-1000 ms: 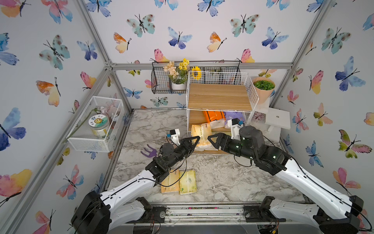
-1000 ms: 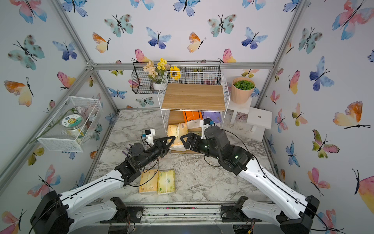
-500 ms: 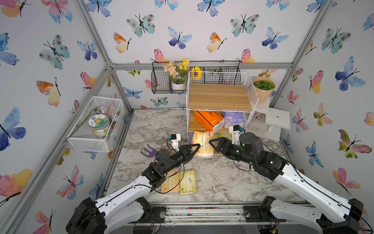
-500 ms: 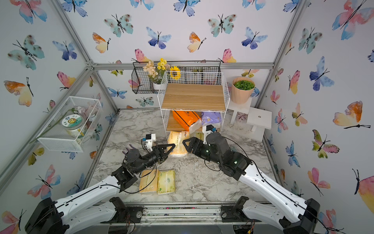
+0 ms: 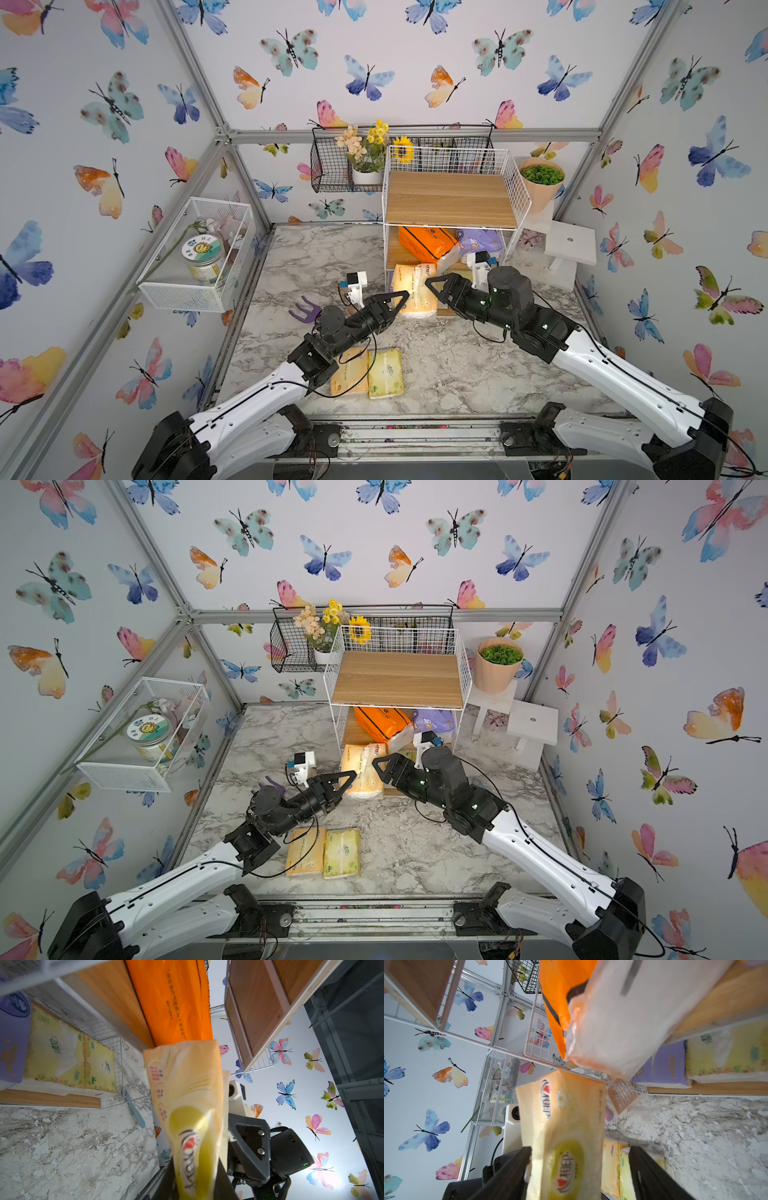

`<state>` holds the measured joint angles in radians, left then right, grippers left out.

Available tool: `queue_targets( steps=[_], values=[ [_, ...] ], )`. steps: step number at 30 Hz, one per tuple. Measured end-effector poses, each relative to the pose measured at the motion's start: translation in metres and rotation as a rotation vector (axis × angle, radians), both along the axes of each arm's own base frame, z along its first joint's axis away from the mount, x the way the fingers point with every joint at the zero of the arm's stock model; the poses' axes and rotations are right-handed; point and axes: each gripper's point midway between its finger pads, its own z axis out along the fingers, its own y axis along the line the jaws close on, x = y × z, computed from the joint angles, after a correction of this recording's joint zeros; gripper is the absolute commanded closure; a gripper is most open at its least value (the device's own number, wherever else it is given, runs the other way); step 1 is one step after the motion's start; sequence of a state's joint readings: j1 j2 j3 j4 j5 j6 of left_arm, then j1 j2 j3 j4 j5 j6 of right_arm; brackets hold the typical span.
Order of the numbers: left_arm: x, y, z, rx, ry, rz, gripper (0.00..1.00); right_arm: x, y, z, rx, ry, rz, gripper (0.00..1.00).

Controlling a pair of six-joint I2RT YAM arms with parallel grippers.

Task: Remove the tissue boxes from the shelf
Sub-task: Pick up a box of tissues from the shelf.

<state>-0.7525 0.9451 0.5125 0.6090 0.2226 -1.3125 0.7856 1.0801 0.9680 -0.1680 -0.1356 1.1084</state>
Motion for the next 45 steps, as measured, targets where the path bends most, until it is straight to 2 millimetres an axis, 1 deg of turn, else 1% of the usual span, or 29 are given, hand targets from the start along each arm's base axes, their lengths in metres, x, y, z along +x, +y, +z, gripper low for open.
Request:
queue_targets(
  steps=[2,4,6,10,14,18,22,25,26,27,28,29,30,31,32,34,37,39,42,43,44,45],
  values=[
    [-0.003,0.004,0.007,-0.017,-0.018,0.005,0.84,-0.004,-0.001,-0.002,0.018,0.002,0.017,0.23],
    [-0.006,0.008,0.010,-0.027,-0.029,0.010,0.84,-0.008,0.003,-0.001,0.046,0.000,0.053,0.25],
    [-0.008,0.010,0.009,-0.032,-0.034,0.013,0.84,-0.011,0.012,0.003,0.080,-0.002,0.102,0.27],
    [-0.010,0.012,0.001,-0.028,-0.027,0.014,0.84,-0.015,0.029,0.012,0.141,-0.016,0.189,0.33],
    [-0.010,0.013,-0.004,-0.028,-0.017,0.014,0.85,-0.020,0.037,0.022,0.186,-0.040,0.242,0.45],
    [-0.011,0.014,0.001,-0.051,-0.030,0.012,0.84,-0.021,0.041,0.028,0.217,-0.053,0.269,0.56],
    [-0.013,0.014,0.005,-0.061,-0.042,0.005,0.83,-0.022,0.043,0.025,0.228,-0.047,0.280,0.67],
    [-0.014,0.013,0.005,-0.062,-0.046,-0.003,0.80,-0.022,0.043,0.020,0.227,-0.041,0.282,0.76],
    [-0.014,0.013,0.005,-0.060,-0.046,-0.005,0.76,-0.022,0.043,0.019,0.226,-0.039,0.282,0.79],
    [-0.014,0.013,0.005,-0.058,-0.047,-0.005,0.69,-0.022,0.043,0.019,0.226,-0.040,0.283,0.81],
    [-0.015,0.013,0.005,-0.056,-0.048,-0.005,0.56,-0.023,0.043,0.018,0.227,-0.041,0.285,0.83],
    [-0.015,0.013,0.005,-0.057,-0.045,-0.007,0.39,-0.023,0.043,0.017,0.226,-0.039,0.287,0.85],
    [-0.017,0.014,0.006,-0.051,-0.056,-0.007,0.26,-0.024,0.042,0.016,0.224,-0.037,0.291,0.86],
    [-0.018,0.015,0.006,-0.048,-0.057,-0.006,0.17,-0.026,0.042,0.013,0.221,-0.035,0.294,0.87],
    [-0.019,0.017,0.007,-0.046,-0.057,-0.004,0.11,-0.028,0.040,0.010,0.214,-0.035,0.297,0.89],
    [-0.021,0.021,0.009,-0.043,-0.056,0.009,0.06,-0.032,0.036,0.004,0.190,-0.033,0.304,0.91],
    [-0.021,0.032,0.009,-0.033,-0.045,0.057,0.05,-0.043,0.027,-0.006,0.143,-0.039,0.322,0.92],
    [-0.017,0.042,0.002,-0.009,-0.014,0.113,0.05,-0.052,0.020,-0.013,0.111,-0.044,0.340,0.92],
    [-0.009,0.056,-0.022,0.060,0.068,0.208,0.05,-0.065,0.009,-0.032,0.055,-0.025,0.359,0.91],
    [-0.005,0.061,-0.031,0.088,0.100,0.242,0.05,-0.069,0.005,-0.044,0.030,-0.006,0.363,0.91],
    [-0.003,0.066,-0.045,0.126,0.145,0.271,0.05,-0.073,0.001,-0.056,0.005,0.019,0.364,0.92],
    [-0.002,0.068,-0.051,0.140,0.164,0.283,0.05,-0.077,-0.003,-0.070,-0.021,0.047,0.364,0.92]
  ],
)
